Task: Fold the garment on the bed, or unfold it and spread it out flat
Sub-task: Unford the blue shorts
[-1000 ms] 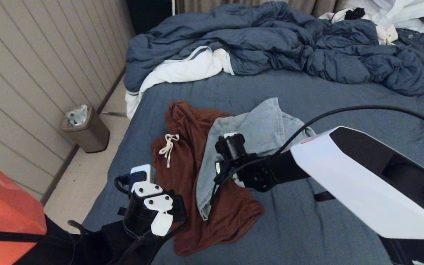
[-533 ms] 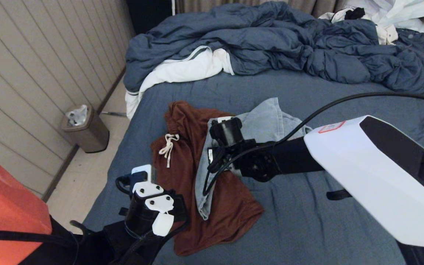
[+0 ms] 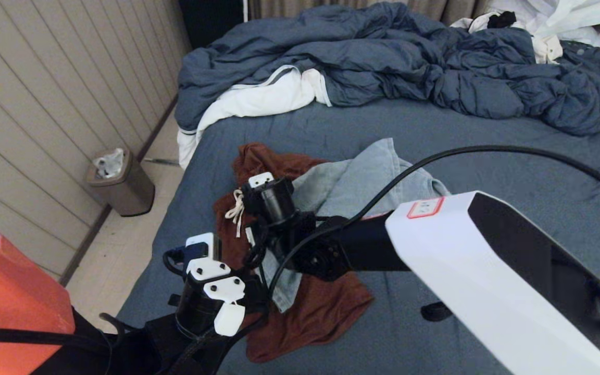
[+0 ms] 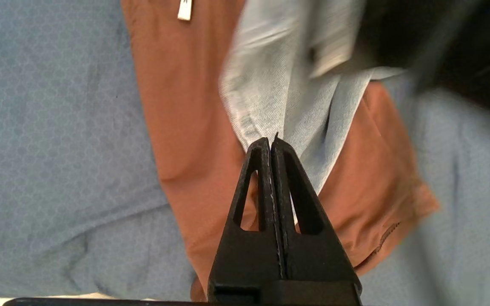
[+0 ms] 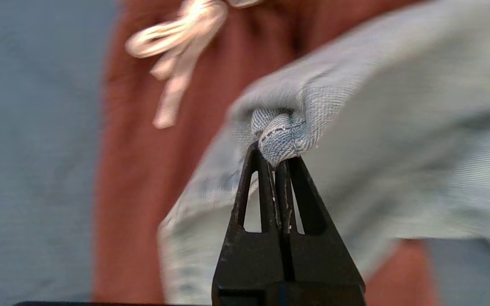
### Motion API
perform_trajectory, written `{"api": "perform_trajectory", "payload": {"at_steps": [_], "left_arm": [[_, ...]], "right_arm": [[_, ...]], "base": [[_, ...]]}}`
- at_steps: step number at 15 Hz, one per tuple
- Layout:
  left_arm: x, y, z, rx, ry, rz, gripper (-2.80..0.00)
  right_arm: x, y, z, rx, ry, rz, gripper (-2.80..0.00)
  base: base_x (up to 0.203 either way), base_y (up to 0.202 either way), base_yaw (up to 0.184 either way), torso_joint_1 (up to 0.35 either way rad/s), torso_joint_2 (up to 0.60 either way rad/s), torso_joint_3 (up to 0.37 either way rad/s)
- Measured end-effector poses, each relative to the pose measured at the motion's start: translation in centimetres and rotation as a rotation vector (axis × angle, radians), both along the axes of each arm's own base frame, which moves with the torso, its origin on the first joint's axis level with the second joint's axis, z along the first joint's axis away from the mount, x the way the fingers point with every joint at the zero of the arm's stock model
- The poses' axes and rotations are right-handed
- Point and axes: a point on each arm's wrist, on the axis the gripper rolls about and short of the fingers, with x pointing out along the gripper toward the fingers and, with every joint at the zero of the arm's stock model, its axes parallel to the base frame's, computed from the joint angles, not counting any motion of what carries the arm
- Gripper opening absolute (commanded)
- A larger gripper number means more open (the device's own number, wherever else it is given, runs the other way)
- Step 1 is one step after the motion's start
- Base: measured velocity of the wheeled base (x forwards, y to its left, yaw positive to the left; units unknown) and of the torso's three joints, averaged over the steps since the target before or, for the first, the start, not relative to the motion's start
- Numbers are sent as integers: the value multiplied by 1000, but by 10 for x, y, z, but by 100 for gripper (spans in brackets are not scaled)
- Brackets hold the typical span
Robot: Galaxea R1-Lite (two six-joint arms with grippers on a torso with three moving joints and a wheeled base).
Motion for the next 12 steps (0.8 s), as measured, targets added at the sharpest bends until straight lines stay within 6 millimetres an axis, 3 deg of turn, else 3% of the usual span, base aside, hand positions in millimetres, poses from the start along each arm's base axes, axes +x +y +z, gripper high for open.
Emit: {"api": "perform_trajectory", "payload": {"at_steps": [3, 10, 11, 12], "left_arm": [[0, 0, -1, 4, 3, 0, -280], [0, 0, -3, 8, 7, -2, -280], [1, -1, -4, 4, 4, -2, -280], [1, -2, -5, 3, 2, -2, -280]], "right_arm": [[-8, 24, -19, -43, -4, 56, -280], [-3, 24, -25, -77, -15, 42, -280], [2, 22, -24, -75, -17, 29, 0], [6, 19, -23, -70, -25, 10, 0]], "base": [[0, 0, 0, 0, 0, 0], [0, 0, 0, 0, 0, 0], [0, 0, 0, 0, 0, 0], [0, 0, 0, 0, 0, 0]]}}
